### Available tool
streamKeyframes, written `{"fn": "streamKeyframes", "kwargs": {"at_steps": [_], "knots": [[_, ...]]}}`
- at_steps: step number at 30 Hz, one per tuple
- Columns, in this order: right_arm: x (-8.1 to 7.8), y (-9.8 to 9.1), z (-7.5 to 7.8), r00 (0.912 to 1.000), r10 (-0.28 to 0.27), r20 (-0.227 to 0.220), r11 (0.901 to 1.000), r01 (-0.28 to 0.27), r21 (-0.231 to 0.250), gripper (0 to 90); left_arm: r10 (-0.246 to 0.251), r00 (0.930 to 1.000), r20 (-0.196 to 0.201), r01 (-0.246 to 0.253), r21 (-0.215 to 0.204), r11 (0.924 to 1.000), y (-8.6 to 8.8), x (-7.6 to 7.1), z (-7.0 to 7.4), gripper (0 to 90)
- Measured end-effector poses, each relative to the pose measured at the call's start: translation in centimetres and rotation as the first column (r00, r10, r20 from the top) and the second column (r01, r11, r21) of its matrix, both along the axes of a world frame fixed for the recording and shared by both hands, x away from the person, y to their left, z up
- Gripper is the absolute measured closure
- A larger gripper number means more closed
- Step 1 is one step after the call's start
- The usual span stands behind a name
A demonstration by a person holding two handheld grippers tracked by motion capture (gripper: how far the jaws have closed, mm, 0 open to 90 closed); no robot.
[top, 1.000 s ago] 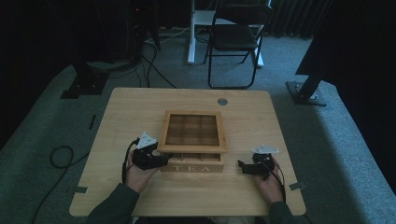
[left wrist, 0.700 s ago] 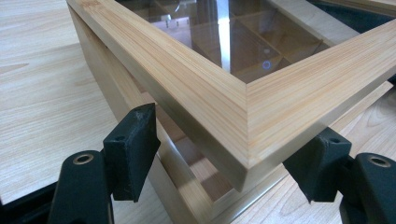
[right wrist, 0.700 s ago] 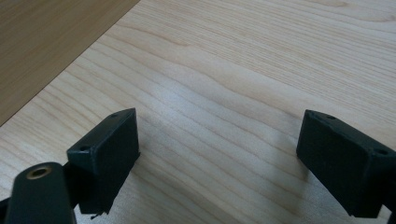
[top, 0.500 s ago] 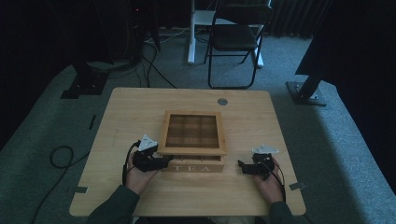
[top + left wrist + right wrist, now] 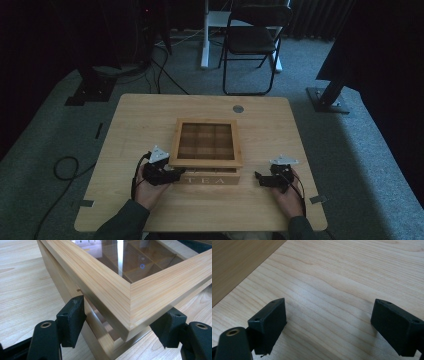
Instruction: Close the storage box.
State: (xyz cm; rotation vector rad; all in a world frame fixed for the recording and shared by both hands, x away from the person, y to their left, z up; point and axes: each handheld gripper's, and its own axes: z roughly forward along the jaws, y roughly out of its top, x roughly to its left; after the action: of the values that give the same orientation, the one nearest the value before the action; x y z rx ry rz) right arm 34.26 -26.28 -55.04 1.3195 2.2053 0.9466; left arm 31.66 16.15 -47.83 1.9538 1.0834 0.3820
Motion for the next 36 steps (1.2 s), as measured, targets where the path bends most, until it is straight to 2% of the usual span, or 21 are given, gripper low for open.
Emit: {"fn": "streamKeyframes", "kwargs": {"at_steps": [12, 28, 36], "knots": [[0.00, 0.00, 0.00, 1.0000, 0.000, 0.000, 1.0000, 0.000, 0.000, 12.6, 0.010, 1.0000, 0.002, -0.010, 0.005, 0.9999, -0.12, -0.18, -0.12, 32.1], [-0.02, 0.02, 0.00, 1.0000, -0.002, 0.000, 1.0000, 0.002, 0.000, 12.6, 0.015, 0.9999, -0.008, -0.015, 0.033, 0.9994, -0.17, -0.65, -0.53, 32.0], [-0.02, 0.02, 0.00, 1.0000, -0.002, 0.001, 1.0000, 0.002, 0.000, 12.6, 0.012, 0.9998, -0.014, -0.012, 0.020, 0.9997, -0.02, -0.99, -0.63, 31.9]]}}
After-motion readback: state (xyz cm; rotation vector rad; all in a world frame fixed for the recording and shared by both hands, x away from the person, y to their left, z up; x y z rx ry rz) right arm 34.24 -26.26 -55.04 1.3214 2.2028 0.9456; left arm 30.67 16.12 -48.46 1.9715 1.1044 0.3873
